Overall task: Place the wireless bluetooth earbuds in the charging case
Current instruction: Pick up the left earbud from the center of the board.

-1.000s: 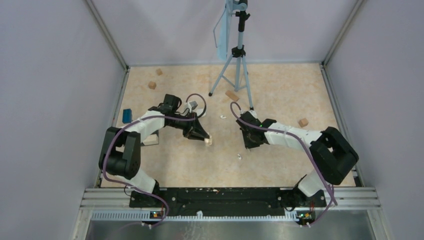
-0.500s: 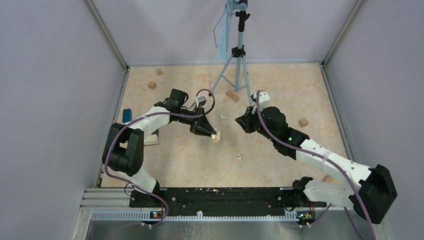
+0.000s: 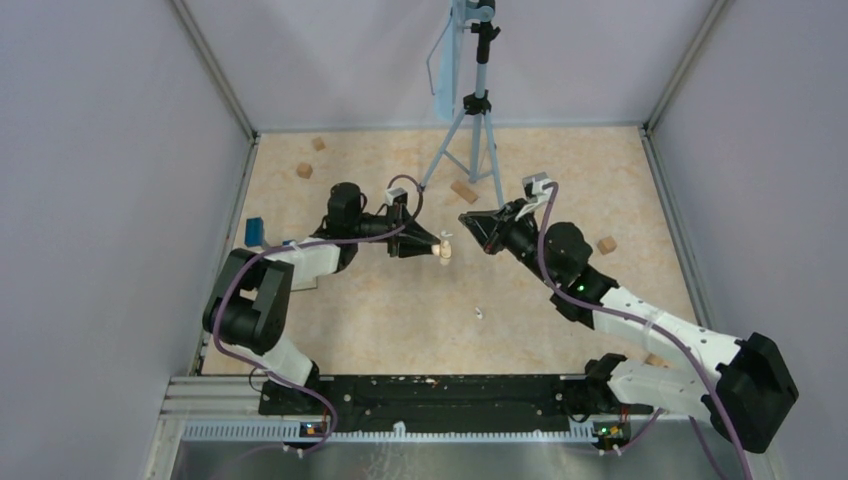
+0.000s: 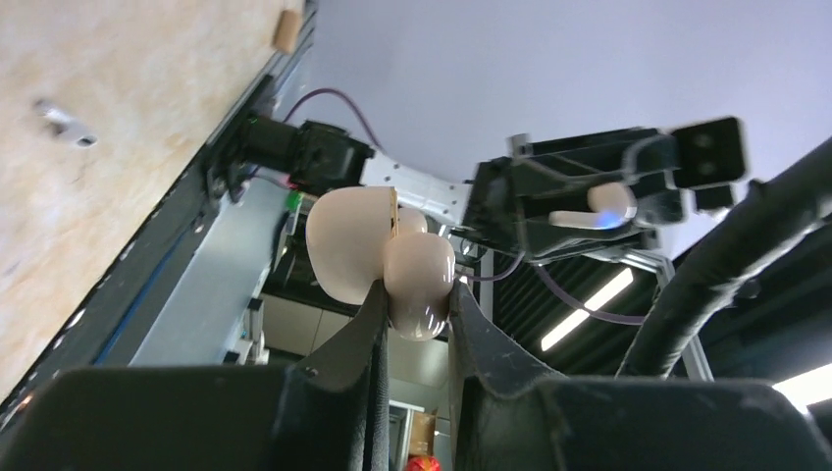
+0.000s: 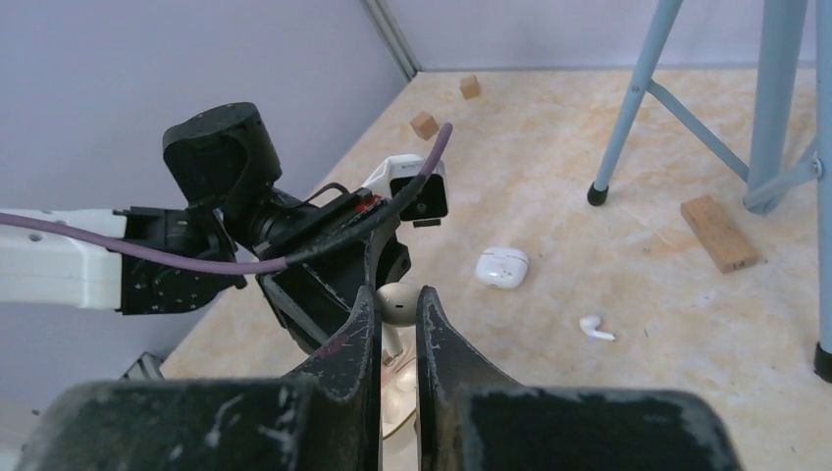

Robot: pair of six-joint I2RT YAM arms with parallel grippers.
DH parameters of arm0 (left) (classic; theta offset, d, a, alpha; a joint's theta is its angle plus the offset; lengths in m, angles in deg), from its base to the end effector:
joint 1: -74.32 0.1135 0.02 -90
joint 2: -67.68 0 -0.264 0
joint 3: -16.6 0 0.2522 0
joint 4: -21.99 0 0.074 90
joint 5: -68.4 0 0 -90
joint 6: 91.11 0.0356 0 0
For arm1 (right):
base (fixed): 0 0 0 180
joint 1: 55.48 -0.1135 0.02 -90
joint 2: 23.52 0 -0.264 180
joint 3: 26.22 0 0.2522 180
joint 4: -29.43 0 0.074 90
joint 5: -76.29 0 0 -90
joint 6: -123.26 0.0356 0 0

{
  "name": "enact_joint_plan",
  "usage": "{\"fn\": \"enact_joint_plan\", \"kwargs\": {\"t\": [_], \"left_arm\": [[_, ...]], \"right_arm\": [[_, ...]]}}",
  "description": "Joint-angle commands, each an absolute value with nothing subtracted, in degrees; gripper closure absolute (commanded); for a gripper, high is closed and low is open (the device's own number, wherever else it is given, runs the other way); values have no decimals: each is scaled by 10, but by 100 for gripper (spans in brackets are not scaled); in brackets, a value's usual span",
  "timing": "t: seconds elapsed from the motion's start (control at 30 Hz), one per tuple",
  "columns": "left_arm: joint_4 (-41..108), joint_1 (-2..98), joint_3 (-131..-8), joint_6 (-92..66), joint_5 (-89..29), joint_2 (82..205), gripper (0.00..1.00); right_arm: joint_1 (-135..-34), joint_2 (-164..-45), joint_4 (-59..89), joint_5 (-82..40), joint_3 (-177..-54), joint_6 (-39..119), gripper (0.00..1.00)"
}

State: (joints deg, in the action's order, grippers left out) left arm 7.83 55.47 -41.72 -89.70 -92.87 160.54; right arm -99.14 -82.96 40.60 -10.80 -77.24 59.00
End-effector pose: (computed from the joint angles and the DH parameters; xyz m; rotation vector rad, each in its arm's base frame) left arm 0.2929 -0.1356 0.2044 0.3191 -2.1666 1.9299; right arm 0.1783 0.1676 0.3092 -0.2065 1.5829 0.9198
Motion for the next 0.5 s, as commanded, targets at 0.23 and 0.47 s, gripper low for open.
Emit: {"fn": "enact_joint_plan", "kwargs": {"t": [0.23, 0.47], "left_arm": [[-220, 542, -426, -1151, -893, 1589, 100], [-228, 540, -420, -1162, -886, 1593, 100]], "right_arm": [[-1003, -827, 531, -96, -745, 659, 100], [-1021, -837, 547, -112, -732, 678, 100]]}}
